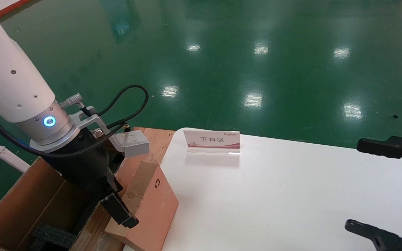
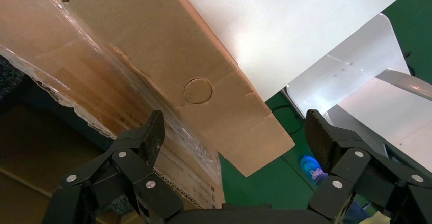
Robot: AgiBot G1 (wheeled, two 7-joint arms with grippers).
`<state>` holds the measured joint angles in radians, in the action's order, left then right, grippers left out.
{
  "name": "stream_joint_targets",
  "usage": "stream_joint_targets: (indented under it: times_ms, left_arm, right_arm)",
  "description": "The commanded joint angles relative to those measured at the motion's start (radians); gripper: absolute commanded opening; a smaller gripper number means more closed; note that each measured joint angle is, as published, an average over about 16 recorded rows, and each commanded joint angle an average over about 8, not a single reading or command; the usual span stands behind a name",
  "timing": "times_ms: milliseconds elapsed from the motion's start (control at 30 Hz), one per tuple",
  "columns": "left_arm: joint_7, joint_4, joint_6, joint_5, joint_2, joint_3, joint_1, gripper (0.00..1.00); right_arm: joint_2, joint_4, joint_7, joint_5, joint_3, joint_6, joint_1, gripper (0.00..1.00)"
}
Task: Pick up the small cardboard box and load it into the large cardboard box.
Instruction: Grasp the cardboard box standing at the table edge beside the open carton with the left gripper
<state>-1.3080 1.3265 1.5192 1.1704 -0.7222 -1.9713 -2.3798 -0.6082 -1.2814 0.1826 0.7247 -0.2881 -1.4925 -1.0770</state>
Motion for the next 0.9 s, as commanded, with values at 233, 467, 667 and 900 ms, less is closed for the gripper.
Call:
stream_joint_targets:
  times_ms: [233,467,667,900]
  left_arm:
    - [0.016,0.000,-0.026,-0.012,0.011,-0.003,0.013,1.00]
    - [0.014,-0.001,-0.031,-0.011,0.011,-0.003,0.018,1.00]
    - [0.012,-0.006,-0.029,-0.006,0.006,-0.005,0.020,1.00]
    - [0.007,-0.024,-0.039,0.010,-0.014,-0.014,0.036,1.00]
  right_arm:
    - [0.000,0.000,0.000,0.000,0.000,0.000,0.000,1.00]
    - [0.000,0.000,0.000,0.000,0.000,0.000,0.000,1.00]
    - [0.000,0.000,0.000,0.000,0.000,0.000,0.000,1.00]
    - [0.000,0.001,-0.001,-0.001,-0.001,0.000,0.000,1.00]
